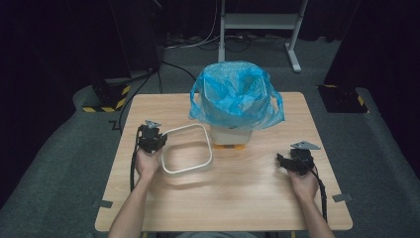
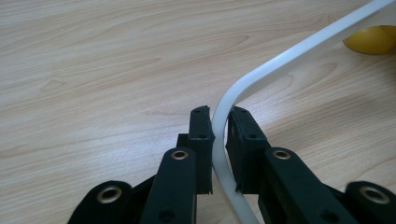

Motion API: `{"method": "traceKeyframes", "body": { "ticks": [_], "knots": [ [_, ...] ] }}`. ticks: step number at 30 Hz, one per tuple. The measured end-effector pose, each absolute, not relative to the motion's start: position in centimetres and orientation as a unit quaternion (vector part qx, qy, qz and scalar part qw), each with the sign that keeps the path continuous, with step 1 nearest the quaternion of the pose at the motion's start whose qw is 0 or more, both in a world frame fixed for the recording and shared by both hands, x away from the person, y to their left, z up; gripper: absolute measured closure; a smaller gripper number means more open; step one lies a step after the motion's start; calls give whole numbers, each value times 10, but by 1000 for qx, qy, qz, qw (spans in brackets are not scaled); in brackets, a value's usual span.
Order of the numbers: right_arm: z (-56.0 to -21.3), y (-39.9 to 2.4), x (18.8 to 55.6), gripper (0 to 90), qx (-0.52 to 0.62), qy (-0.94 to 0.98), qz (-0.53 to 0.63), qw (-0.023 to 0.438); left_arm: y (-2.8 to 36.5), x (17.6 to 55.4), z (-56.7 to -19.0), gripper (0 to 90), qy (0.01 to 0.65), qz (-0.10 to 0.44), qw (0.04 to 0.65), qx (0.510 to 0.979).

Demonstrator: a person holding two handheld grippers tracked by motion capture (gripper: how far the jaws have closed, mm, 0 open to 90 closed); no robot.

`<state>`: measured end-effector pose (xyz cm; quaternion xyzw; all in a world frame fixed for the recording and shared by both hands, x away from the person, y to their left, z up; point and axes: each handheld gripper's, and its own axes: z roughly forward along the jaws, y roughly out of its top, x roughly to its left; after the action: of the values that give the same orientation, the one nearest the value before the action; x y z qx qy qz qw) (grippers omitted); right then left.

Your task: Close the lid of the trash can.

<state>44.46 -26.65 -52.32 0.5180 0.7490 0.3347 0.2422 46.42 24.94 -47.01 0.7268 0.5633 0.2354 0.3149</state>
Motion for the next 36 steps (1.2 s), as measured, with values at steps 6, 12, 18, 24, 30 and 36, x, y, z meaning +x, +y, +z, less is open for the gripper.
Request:
{"method": "traceKeyframes", "body": {
  "ticks": [6,12,18,24,30,36],
  "knots": [
    [-523,-267,445,367,518,749,335,242,262,452,-455,800,573,233,321,717],
    [-523,-266,445,367,517,749,336,241,272,443,-442,801,568,235,307,727],
    [-523,-266,445,367,517,750,336,241,279,436,-425,801,568,238,318,721],
    [-523,-266,445,367,517,750,336,241,280,432,-412,801,567,241,317,721],
    [-523,-266,445,368,517,750,336,241,282,428,-400,802,562,243,319,723],
    [-523,-266,445,368,517,750,336,240,286,423,-391,802,563,241,322,723]
  ]
}}
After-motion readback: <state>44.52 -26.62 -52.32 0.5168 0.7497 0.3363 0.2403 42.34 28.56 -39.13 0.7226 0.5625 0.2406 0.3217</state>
